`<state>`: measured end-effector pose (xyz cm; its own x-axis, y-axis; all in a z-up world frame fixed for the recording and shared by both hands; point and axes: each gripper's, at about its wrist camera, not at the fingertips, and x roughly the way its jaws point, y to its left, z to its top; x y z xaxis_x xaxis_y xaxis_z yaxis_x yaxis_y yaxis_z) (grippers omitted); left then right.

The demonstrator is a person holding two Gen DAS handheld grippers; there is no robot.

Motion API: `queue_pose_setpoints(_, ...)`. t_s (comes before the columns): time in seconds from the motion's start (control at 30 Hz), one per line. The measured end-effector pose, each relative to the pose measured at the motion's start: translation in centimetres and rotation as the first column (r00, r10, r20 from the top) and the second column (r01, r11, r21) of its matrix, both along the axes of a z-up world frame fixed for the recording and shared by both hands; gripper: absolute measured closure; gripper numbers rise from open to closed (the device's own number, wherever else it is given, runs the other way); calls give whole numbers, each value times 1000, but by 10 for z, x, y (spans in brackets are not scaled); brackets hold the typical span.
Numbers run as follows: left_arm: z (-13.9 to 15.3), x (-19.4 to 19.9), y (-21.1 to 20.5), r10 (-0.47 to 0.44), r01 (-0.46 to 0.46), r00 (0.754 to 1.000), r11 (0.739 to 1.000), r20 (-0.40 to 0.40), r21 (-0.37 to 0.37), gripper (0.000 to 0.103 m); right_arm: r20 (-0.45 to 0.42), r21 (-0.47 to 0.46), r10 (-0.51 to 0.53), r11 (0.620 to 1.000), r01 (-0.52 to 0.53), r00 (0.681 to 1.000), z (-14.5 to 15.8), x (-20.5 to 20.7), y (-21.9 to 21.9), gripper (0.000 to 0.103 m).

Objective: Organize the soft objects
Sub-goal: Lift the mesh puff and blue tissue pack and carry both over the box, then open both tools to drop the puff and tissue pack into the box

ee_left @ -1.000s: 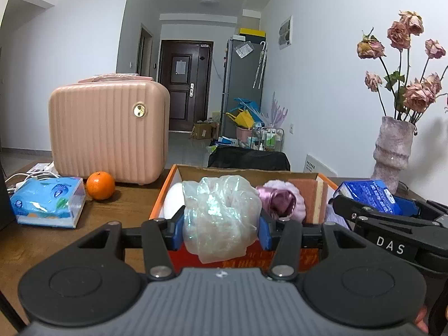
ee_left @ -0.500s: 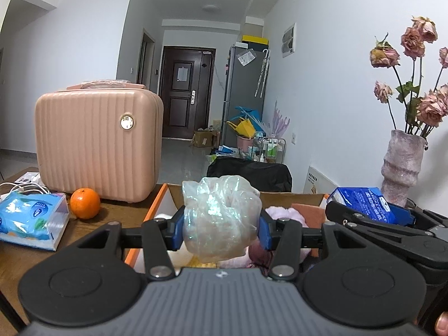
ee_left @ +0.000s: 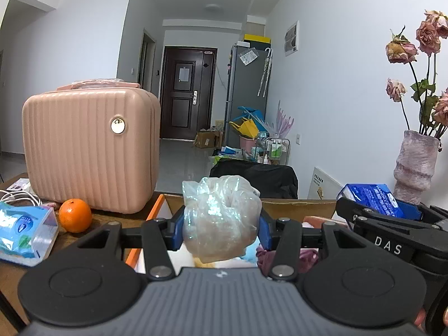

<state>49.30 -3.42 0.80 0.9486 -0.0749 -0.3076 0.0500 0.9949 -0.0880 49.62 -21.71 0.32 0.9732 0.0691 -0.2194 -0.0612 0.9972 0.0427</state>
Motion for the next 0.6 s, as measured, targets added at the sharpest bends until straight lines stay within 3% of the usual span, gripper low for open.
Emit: queue_pose_setpoints(0.6, -6, 47, 1, -5, 5, 999, 1000, -34, 7, 53, -43, 16, 69, 998, -69, 997, -2, 46, 8, 31)
